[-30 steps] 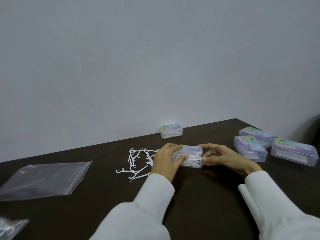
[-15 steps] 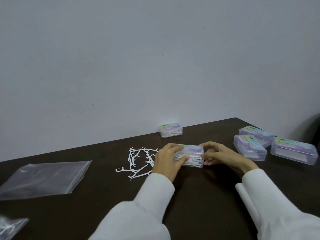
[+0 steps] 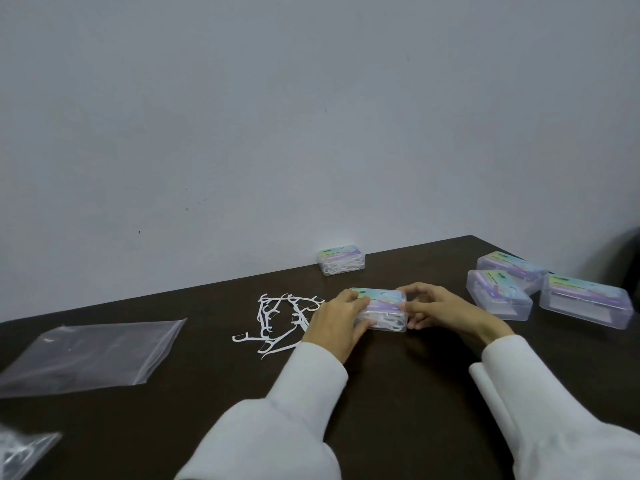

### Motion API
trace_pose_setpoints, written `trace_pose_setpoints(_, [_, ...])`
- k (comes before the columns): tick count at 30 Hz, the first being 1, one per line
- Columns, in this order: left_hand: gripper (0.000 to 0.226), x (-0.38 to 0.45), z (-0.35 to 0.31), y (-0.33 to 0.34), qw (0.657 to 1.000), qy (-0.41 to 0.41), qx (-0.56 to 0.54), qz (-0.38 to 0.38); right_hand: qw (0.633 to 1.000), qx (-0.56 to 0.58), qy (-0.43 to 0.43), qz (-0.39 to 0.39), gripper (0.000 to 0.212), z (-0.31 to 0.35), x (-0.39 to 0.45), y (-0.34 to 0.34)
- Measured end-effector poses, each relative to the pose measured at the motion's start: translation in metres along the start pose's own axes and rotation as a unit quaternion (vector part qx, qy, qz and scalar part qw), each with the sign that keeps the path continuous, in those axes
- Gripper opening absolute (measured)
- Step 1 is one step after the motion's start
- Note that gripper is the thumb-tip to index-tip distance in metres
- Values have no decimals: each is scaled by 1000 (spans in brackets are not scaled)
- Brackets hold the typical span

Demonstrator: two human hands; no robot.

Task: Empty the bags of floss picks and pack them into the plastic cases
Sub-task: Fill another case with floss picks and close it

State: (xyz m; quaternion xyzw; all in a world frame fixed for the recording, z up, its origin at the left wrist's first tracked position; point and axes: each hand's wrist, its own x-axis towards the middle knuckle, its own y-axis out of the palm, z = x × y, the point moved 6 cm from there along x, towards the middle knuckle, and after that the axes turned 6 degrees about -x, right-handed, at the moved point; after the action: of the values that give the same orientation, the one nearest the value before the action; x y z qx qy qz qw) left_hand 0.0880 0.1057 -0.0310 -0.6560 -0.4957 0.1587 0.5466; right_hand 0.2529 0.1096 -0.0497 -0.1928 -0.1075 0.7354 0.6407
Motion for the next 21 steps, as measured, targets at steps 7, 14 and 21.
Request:
trace_pose_setpoints(7, [62,2,7,2,990,-20,-137,12,933,-239,-146,-227,22,24,-6,-3])
trace_pose_setpoints(14, [47,11,33,-47,977,-50,-201,-57,836,-497,-101,-208,44,29,12,37])
trace_pose_setpoints(21, [31,6,87,-69,964,-115,-230,-68,823,-532,-73,-184,52,37,46,49])
